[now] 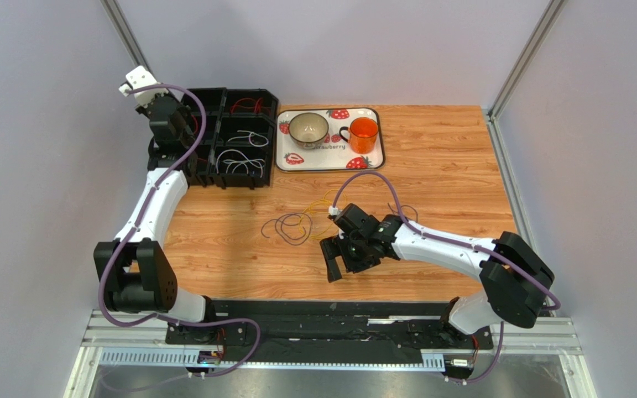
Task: Untangle the cables
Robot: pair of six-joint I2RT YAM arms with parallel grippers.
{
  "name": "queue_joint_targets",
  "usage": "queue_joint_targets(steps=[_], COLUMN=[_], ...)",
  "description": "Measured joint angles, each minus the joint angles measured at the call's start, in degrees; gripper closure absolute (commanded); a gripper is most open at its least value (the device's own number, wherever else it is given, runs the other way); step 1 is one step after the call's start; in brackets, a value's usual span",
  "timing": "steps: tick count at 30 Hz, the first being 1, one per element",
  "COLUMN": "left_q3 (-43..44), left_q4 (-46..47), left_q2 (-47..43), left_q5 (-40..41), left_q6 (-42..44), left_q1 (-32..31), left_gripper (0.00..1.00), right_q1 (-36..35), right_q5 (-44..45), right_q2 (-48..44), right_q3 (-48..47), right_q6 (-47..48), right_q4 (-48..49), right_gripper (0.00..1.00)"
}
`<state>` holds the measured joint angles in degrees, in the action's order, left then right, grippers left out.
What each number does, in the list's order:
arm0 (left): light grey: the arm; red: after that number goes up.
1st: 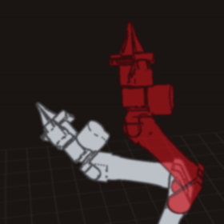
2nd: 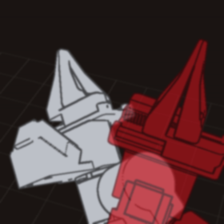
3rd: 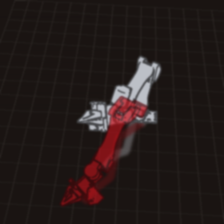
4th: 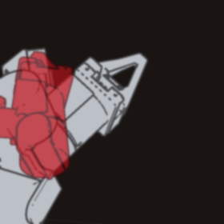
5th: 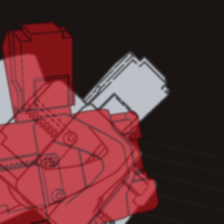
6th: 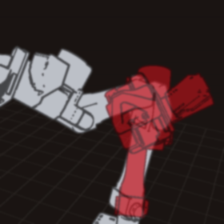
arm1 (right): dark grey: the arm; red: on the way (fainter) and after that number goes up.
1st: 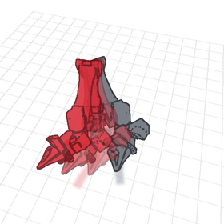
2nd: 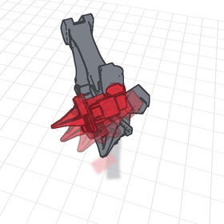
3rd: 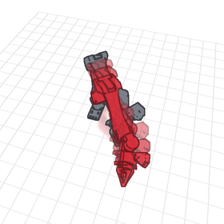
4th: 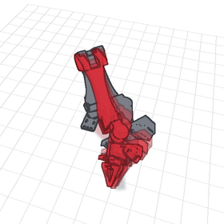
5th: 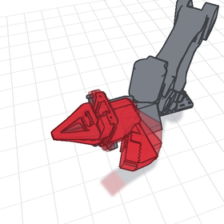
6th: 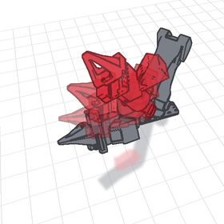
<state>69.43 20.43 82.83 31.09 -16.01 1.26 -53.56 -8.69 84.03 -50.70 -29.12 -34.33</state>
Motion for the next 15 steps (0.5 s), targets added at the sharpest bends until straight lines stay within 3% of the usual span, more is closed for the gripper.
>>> queue_joint_targets(steps=[11,15], left_q3=[-1.11,-4.57], left_q4=[-15.17,-18.45], left_q2=[-0.22,-4.15], left_q5=[9.18,10.03], left_q6=[-1.92,-3.67], left_q1=[0.02,0.04], left_gripper=[1.0,1.0], right_q1=[0.0,0.0], right_q5=[0.11,0.11], right_q2=[-0.17,-0.28], right_q3=[0.24,0.26], right_q6=[-0.07,-0.22], right_q4=[-0.07,-0.07], right_gripper=[0.1,0.1])
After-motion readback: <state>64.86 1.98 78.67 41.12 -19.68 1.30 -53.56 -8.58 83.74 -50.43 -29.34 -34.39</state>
